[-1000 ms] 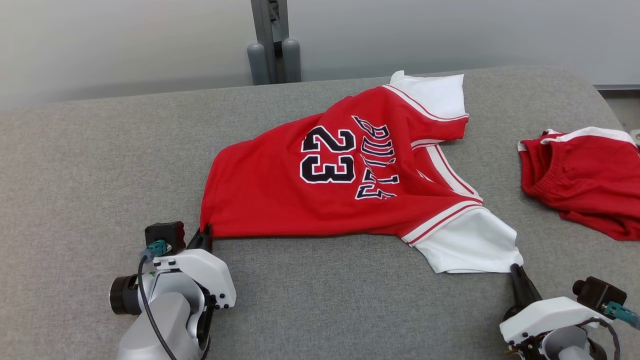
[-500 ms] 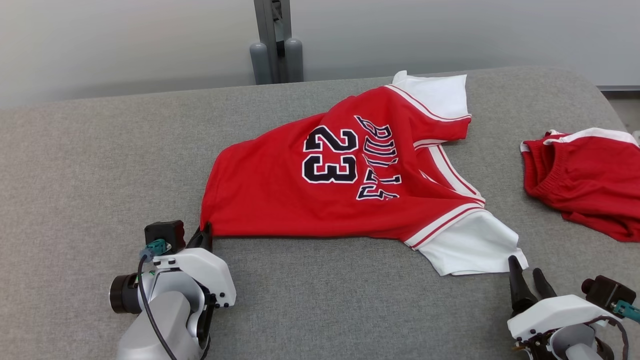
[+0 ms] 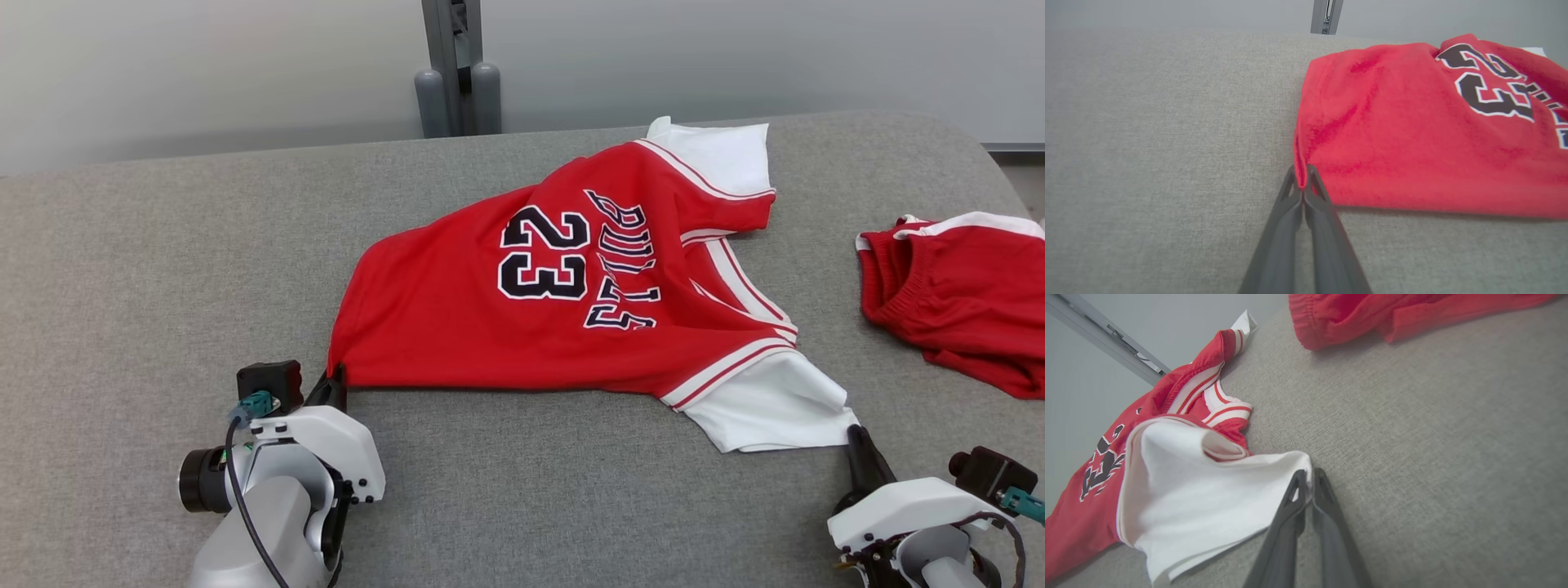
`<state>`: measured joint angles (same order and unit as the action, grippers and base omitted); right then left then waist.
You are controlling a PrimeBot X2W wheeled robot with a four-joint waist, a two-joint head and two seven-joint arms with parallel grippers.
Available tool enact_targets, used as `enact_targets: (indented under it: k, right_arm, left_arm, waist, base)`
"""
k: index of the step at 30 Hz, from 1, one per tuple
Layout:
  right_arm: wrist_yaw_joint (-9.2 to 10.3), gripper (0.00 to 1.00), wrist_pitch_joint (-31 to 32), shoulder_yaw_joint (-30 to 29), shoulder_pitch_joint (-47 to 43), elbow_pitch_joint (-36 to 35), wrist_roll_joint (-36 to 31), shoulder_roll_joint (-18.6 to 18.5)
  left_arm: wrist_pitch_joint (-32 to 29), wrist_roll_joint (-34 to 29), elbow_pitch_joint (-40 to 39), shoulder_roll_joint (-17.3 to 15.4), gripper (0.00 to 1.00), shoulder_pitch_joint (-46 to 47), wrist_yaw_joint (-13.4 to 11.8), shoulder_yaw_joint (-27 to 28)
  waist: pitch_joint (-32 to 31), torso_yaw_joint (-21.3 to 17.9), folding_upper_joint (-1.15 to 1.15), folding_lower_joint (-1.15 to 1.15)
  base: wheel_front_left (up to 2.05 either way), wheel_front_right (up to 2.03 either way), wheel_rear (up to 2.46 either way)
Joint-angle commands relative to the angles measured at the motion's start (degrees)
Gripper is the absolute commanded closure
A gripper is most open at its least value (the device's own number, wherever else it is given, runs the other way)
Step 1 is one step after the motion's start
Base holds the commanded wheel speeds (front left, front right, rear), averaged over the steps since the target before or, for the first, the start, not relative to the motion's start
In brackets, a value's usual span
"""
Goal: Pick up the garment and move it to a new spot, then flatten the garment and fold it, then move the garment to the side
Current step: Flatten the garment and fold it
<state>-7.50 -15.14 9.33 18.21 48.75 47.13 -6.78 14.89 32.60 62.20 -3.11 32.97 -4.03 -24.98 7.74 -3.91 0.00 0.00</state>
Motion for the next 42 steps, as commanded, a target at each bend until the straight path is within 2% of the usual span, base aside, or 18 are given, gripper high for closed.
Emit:
enact_targets:
  k: [1,8,13,20,24,27,32,37,42]
  right_arm:
    - [0.00,1.00,-0.1,0.1,0.0,0.2,0.5,-0.5]
    - [0.00,1.00,-0.1,1.3,-0.1,0.0,1.1,-0.7]
    - [-0.01,1.00,-0.1,2.9,-0.3,-3.7,2.1,-1.6]
    - [-0.02,1.00,1.5,4.2,1.0,-13.2,5.2,-4.9]
    - [-0.02,1.00,3.2,3.0,3.5,-19.4,6.3,-7.1]
    - [-0.02,1.00,5.4,2.1,6.9,-22.2,5.8,-7.6]
    - [-0.02,1.00,9.0,0.8,15.1,-23.4,2.6,-7.9]
    - [-0.02,1.00,12.8,-0.7,26.4,-20.7,-2.2,-8.3]
    - [-0.02,1.00,13.8,-2.4,35.6,-16.7,-4.7,-7.6]
  left_arm:
    - [0.2,-0.5,0.3,-0.5,1.00,0.2,0.1,0.2]
    - [0.2,-0.5,0.4,-0.4,1.00,-0.3,0.1,0.4]
    - [0.2,-0.5,-0.6,-0.4,1.00,-1.3,0.6,0.6]
    - [0.2,2.0,-8.1,-0.2,1.00,-3.4,3.3,4.0]
    - [-0.6,6.8,-10.8,0.0,1.00,-2.0,5.7,6.4]
    - [-2.8,9.7,-12.5,0.1,1.00,0.6,6.6,6.3]
    - [-5.9,11.6,-14.2,0.1,1.00,6.9,6.3,6.3]
    - [-9.1,11.5,-13.4,-0.4,1.00,15.4,6.0,6.0]
    - [-11.0,9.8,-11.8,-1.3,1.00,21.5,6.0,4.6]
  waist:
    - [-0.2,0.0,0.00,0.00]
    - [-1.1,0.0,0.00,0.00]
    - [-2.8,-0.2,0.00,0.00]
    - [-6.9,0.2,0.00,0.00]
    - [-9.3,0.6,0.00,0.00]
    - [-10.8,0.7,0.00,0.00]
    - [-12.9,0.9,0.00,0.00]
    - [-14.7,1.8,0.00,0.00]
    - [-15.9,2.4,0.00,0.00]
  base:
    - [0.00,0.00,0.00]
    - [0.00,0.00,0.00]
    - [0.00,0.00,0.00]
    - [0.00,0.00,0.00]
    - [0.00,0.00,0.00]
    - [0.00,0.00,0.00]
    - [0.00,0.00,0.00]
    - [0.00,0.00,0.00]
    - [0.00,0.00,0.00]
